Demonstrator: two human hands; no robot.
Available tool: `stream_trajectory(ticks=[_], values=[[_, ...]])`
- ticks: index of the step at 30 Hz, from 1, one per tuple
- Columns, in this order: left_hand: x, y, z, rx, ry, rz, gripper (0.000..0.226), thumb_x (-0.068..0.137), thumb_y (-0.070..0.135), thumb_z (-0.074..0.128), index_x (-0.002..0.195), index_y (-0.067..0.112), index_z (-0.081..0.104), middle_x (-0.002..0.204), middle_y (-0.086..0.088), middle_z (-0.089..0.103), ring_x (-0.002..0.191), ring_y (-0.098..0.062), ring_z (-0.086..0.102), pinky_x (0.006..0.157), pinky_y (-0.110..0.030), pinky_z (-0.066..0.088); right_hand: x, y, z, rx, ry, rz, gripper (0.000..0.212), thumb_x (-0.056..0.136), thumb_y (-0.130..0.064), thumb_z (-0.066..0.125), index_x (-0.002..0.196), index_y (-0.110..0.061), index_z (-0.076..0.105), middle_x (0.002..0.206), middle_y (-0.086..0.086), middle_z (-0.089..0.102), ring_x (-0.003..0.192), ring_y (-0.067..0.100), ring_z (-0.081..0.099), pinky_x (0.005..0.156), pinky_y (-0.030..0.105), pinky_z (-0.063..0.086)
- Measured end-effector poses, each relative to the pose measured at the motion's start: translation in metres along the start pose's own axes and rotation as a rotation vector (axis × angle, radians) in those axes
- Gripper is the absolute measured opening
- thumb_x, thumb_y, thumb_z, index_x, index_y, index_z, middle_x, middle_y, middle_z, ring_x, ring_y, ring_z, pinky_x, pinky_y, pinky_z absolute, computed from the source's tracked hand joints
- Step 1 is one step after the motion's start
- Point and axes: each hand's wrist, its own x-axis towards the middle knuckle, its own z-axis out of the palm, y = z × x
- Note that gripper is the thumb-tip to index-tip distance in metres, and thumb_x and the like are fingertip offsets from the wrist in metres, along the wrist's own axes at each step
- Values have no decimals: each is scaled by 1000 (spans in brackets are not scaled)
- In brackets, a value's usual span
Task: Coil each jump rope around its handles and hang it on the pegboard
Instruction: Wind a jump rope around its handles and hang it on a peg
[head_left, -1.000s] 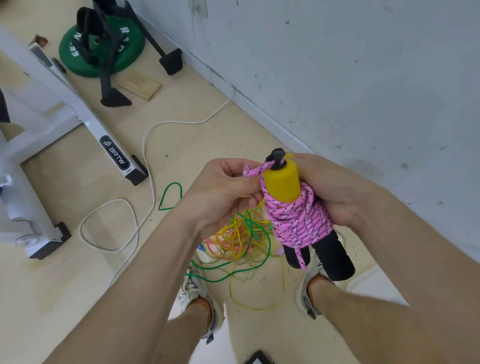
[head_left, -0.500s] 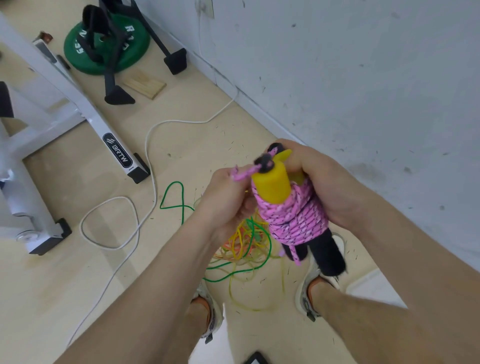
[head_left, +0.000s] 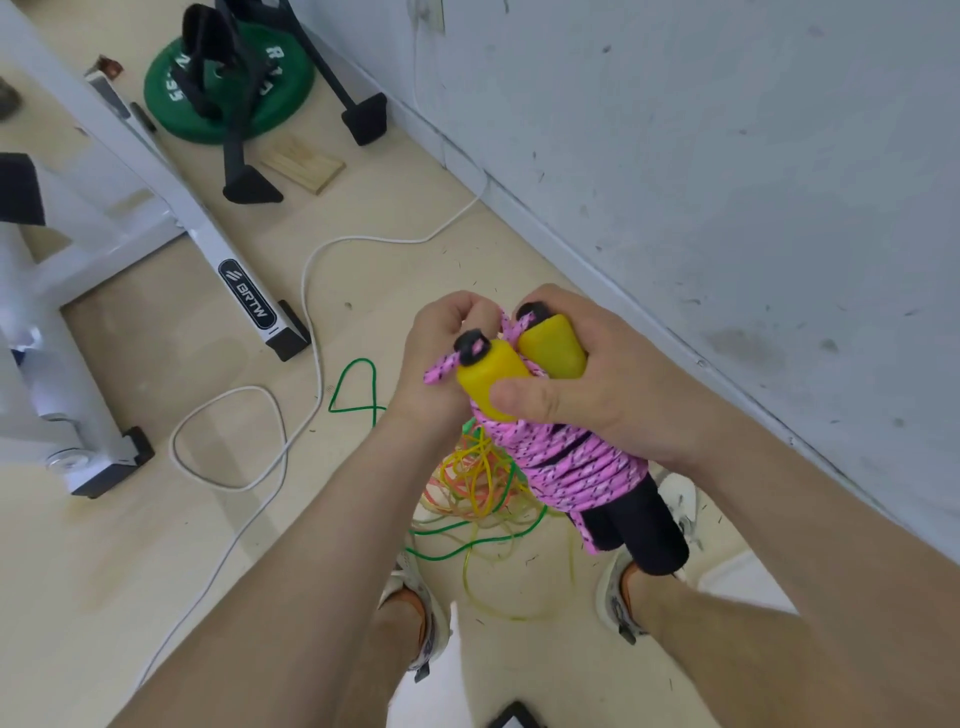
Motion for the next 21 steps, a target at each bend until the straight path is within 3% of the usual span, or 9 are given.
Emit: stream_trajectory(ticks=[2, 4, 7, 11, 14, 16, 18, 21], values=[[5, -2, -5, 45, 11, 9, 28, 73, 21, 46, 72, -7, 52, 66, -11, 49, 63, -17, 46, 57, -35, 42, -2, -2, 0, -49, -32, -3, 50, 55, -41, 90, 88, -26, 56, 70, -10, 62, 64, 7, 62, 60, 23, 53], [7, -1, -12, 95, 25, 38, 20, 72, 22, 45, 70, 5, 56, 68, -10, 56, 67, -21, 52, 63, -46, 48, -4, -4, 0, -45, -87, 28, 52, 54, -36, 90, 92, -22, 57, 75, -6, 66, 69, 10, 66, 64, 27, 56], [4, 10, -23, 126, -52, 114, 15, 73, 13, 43, 73, 13, 59, 64, -5, 56, 60, -18, 51, 56, -33, 43, -10, -4, -6, 119, -240, 131, 51, 59, -19, 89, 100, -19, 57, 87, 0, 71, 81, 19, 70, 76, 35, 59], [-5, 23, -29, -7, -160, 144, 27, 86, -8, 40, 80, 9, 60, 63, -18, 54, 47, -18, 48, 46, -21, 38, -10, 8, -13, 126, -272, 240, 51, 62, -28, 85, 104, -27, 55, 91, -8, 72, 87, 15, 70, 80, 34, 55], [-2, 21, -26, -44, -126, 82, 26, 85, -2, 40, 80, 14, 60, 64, -18, 53, 45, -19, 45, 45, -21, 34, -8, 10, -8, 30, -257, 217, 68, 58, -36, 91, 112, -32, 51, 101, -3, 72, 95, 21, 71, 85, 43, 58], [1, 19, -23, -153, -69, -16, 23, 84, 2, 41, 78, 14, 60, 62, -15, 50, 47, -20, 41, 48, -25, 31, -9, 6, -5, 3, -239, 151, 71, 61, -21, 93, 115, -32, 48, 102, 1, 71, 93, 23, 71, 83, 43, 59], [3, 15, -19, -276, -33, -128, 26, 88, -4, 38, 78, 8, 58, 55, -10, 50, 46, -17, 41, 48, -25, 32, -9, 2, -2, -49, -187, 96, 70, 61, -18, 92, 114, -32, 48, 98, 1, 71, 89, 22, 71, 80, 44, 60], [6, 6, -14, -401, 39, -248, 29, 89, -11, 33, 76, 5, 54, 43, 0, 49, 38, -11, 43, 41, -16, 36, -6, 2, 5, -199, -59, 30, 65, 62, -31, 92, 110, -33, 48, 88, -6, 69, 78, 10, 69, 72, 34, 58]])
